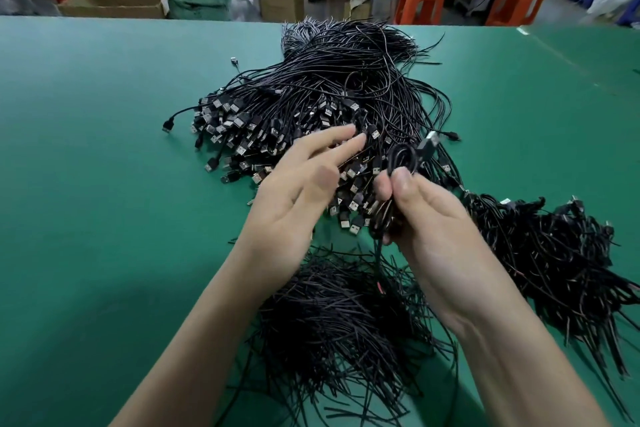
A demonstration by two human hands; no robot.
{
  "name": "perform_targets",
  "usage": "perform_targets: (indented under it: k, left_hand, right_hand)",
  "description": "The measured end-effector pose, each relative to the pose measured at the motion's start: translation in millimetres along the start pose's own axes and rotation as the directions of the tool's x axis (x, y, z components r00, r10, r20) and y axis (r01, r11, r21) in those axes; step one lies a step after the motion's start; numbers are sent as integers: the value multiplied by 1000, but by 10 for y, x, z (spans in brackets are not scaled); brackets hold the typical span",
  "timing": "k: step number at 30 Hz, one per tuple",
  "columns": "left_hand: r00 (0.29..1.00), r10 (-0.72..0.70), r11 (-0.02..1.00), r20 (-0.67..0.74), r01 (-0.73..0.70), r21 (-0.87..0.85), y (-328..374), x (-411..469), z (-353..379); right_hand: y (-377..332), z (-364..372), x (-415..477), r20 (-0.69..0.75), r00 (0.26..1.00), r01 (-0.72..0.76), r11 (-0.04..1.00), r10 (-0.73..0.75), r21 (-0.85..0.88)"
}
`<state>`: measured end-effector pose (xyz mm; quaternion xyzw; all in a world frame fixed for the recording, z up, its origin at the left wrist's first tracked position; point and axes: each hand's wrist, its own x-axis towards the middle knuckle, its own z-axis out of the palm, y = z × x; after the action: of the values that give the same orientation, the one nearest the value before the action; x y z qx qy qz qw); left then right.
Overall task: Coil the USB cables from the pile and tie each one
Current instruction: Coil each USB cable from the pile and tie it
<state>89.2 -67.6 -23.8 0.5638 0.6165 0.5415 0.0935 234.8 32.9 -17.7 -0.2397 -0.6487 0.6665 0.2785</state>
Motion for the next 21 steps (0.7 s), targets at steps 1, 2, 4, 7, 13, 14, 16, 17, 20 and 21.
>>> perform_targets:
  k: [1,2,4,7,13,14,16,17,20,21]
  left_hand:
    - [994,-105,990,34,107,-88,15,11,17]
    - [986,-140,978,89,152,-141,41,21,31]
    - [965,-152,960,213,195,-200,11,18,39]
    - [947,-164,871,278,271,-409,13,2,-37]
    - [905,-87,777,416,322,-540,-53,-35,-76]
    - [912,-85,754,400,322,-573,-53,-39,-73]
    - [932,-115,705,345,321,-632,-91,-46,-68]
    - [941,-121,700,317,307,-644,-100,-41,-56]
    - [949,-126,718,288,288,-634,-77,-16,-11]
    - [948,-132,716,290,293,-634,-68,-14,-7]
  right_hand:
    - [-5,4,-15,65,998,5,999,-3,-38]
    - [-17,12,-27,121,993,12,997,-3,-77]
    - [-49,23,-36,211,978,21,991,8,-132]
    - [-122,27,-61,324,943,-49,995,74,-84]
    - [-160,23,-114,542,818,-232,973,192,5]
    - [-169,19,-115,582,787,-272,962,204,32]
    - [-186,1,-108,630,745,-333,941,219,67]
    - [-181,-12,-104,634,740,-349,934,224,77]
    - [-158,-37,-103,615,750,-374,923,243,91]
    - [-149,-30,-104,607,757,-364,928,242,84]
